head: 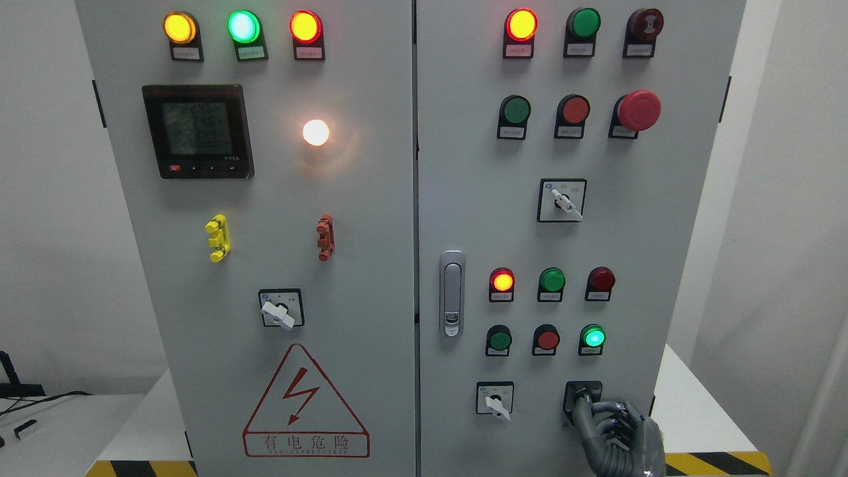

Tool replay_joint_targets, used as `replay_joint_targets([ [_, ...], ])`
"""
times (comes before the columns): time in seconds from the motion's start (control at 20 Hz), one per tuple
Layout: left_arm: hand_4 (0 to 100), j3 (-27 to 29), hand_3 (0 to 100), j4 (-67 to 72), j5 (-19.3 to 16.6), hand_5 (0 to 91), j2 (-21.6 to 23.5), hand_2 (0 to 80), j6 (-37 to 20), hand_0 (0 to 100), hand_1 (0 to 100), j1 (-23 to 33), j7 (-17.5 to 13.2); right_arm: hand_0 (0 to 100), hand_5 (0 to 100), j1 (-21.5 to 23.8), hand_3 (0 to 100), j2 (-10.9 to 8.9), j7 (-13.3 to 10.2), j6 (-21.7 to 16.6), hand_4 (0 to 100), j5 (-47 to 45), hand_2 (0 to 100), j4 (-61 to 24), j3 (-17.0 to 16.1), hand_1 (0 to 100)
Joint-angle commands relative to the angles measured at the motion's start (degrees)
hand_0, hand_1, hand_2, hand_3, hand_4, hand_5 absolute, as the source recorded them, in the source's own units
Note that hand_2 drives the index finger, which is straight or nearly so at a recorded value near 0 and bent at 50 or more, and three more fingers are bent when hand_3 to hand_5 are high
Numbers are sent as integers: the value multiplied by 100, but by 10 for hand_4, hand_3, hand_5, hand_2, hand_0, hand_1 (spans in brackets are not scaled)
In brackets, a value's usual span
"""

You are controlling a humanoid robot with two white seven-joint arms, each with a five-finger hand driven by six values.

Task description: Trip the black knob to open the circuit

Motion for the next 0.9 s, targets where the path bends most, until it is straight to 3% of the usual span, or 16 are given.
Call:
replay_joint_targets([
  [0.0,0,0,0,-2,-176,0,4,0,-4,120,389,0,1,404,967,1,841,-3,5,17,862,30,564,4,119,719],
  [0.85,0,0,0,6,-176,0,4,0,-4,120,389,0,1,391,960,124,774,-73,40,-97,835,583,479,3,137,804],
])
